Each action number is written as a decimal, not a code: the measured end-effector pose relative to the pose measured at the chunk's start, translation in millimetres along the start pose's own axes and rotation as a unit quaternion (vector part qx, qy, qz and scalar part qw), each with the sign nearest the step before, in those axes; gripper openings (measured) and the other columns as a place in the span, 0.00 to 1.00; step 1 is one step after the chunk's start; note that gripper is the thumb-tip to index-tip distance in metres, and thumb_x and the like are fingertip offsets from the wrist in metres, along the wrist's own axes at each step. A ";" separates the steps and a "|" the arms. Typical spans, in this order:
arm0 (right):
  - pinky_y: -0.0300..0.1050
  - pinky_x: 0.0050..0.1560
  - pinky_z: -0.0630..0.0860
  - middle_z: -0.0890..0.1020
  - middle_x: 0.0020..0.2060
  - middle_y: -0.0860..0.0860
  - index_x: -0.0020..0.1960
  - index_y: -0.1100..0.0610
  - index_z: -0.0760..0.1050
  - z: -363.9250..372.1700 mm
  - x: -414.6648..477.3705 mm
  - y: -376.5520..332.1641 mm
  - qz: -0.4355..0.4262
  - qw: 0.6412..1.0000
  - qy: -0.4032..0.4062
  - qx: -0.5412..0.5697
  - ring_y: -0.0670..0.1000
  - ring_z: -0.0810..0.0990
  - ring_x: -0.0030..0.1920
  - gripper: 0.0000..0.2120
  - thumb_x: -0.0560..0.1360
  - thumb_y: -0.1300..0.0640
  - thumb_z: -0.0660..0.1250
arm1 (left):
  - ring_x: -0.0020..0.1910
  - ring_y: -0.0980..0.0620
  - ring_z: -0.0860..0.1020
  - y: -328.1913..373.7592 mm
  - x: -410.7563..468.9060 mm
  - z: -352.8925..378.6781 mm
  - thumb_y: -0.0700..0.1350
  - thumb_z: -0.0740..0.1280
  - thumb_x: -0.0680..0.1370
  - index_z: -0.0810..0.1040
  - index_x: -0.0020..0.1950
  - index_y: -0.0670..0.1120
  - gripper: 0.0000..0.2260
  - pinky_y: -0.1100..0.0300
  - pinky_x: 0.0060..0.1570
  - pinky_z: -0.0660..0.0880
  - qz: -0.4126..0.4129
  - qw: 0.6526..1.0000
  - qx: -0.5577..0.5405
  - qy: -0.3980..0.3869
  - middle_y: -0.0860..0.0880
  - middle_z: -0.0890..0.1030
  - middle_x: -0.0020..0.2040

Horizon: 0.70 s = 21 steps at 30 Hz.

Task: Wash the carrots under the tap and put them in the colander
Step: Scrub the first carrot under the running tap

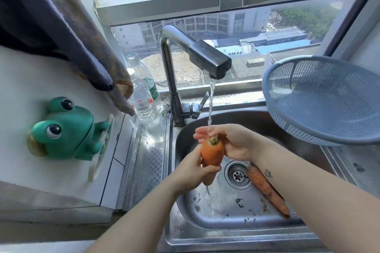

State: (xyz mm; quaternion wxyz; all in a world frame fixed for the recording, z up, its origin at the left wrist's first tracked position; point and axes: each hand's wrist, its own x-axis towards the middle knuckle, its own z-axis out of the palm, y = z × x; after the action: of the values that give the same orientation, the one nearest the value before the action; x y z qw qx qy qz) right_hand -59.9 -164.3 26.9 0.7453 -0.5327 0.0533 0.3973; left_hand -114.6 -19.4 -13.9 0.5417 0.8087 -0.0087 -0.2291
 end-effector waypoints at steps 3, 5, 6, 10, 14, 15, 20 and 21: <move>0.45 0.59 0.74 0.82 0.55 0.56 0.59 0.63 0.75 -3.8 0.4 7.9 -0.036 0.997 -0.016 0.072 0.52 0.79 0.56 0.16 0.81 0.67 0.50 | 0.50 0.53 0.79 1.6 -2.4 -6.0 0.41 0.70 0.76 0.70 0.63 0.51 0.18 0.56 0.48 0.78 -0.027 0.996 -0.064 -0.048 0.49 0.79 0.51; 0.46 0.61 0.74 0.81 0.58 0.58 0.63 0.65 0.73 -7.1 0.6 13.2 -0.054 0.995 -0.025 0.079 0.53 0.79 0.58 0.16 0.81 0.66 0.52 | 0.51 0.53 0.79 3.6 -3.9 -8.1 0.43 0.69 0.77 0.69 0.65 0.51 0.18 0.58 0.45 0.78 -0.039 0.994 -0.069 -0.068 0.50 0.79 0.54; 0.47 0.60 0.75 0.80 0.59 0.58 0.63 0.65 0.73 -9.3 -0.1 14.6 -0.057 0.995 -0.031 0.072 0.53 0.79 0.58 0.15 0.81 0.66 0.53 | 0.52 0.54 0.80 4.9 -4.8 -8.5 0.44 0.68 0.77 0.68 0.66 0.51 0.18 0.57 0.45 0.79 -0.042 0.994 -0.069 -0.075 0.50 0.78 0.55; 0.48 0.56 0.76 0.80 0.57 0.58 0.62 0.65 0.75 -16.5 -2.6 13.4 -0.049 0.997 -0.057 0.011 0.53 0.79 0.55 0.16 0.76 0.63 0.60 | 0.54 0.53 0.79 9.0 -6.6 -7.3 0.45 0.68 0.78 0.68 0.66 0.49 0.18 0.52 0.50 0.80 -0.052 0.993 -0.061 -0.086 0.51 0.78 0.56; 0.47 0.53 0.77 0.83 0.49 0.53 0.63 0.65 0.74 -18.4 -4.1 7.1 -0.048 0.996 -0.061 -0.051 0.51 0.80 0.51 0.16 0.78 0.62 0.60 | 0.56 0.52 0.79 13.7 -5.4 -7.0 0.46 0.68 0.78 0.67 0.67 0.50 0.19 0.50 0.52 0.80 -0.049 0.995 -0.043 -0.080 0.50 0.77 0.58; 0.46 0.53 0.77 0.83 0.49 0.52 0.63 0.63 0.75 -17.7 -4.0 5.3 -0.051 0.994 -0.056 -0.083 0.51 0.80 0.51 0.15 0.78 0.62 0.61 | 0.56 0.52 0.79 14.7 -4.5 -6.3 0.46 0.68 0.78 0.67 0.67 0.50 0.19 0.50 0.52 0.80 -0.045 0.995 -0.035 -0.078 0.50 0.77 0.58; 0.41 0.48 0.78 0.84 0.43 0.52 0.49 0.61 0.83 1.3 0.7 7.7 -0.114 0.969 0.093 -0.199 0.48 0.80 0.46 0.06 0.75 0.61 0.70 | 0.52 0.48 0.78 13.9 0.5 5.7 0.48 0.70 0.76 0.66 0.67 0.48 0.22 0.51 0.51 0.79 -0.003 0.998 0.068 0.011 0.48 0.78 0.55; 0.40 0.46 0.78 0.84 0.41 0.52 0.46 0.61 0.83 6.3 2.3 9.7 -0.136 0.955 0.136 -0.226 0.47 0.80 0.44 0.06 0.74 0.59 0.70 | 0.52 0.49 0.78 12.4 1.6 7.8 0.49 0.70 0.75 0.66 0.67 0.46 0.24 0.53 0.52 0.77 -0.001 0.995 0.093 0.038 0.48 0.78 0.54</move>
State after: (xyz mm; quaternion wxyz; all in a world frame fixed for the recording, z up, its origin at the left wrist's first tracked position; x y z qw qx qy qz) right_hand -66.7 -156.7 21.1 0.6377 -0.7388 -0.0099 0.2177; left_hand -113.2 -31.8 -6.0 0.4639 0.8637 -0.0081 -0.1968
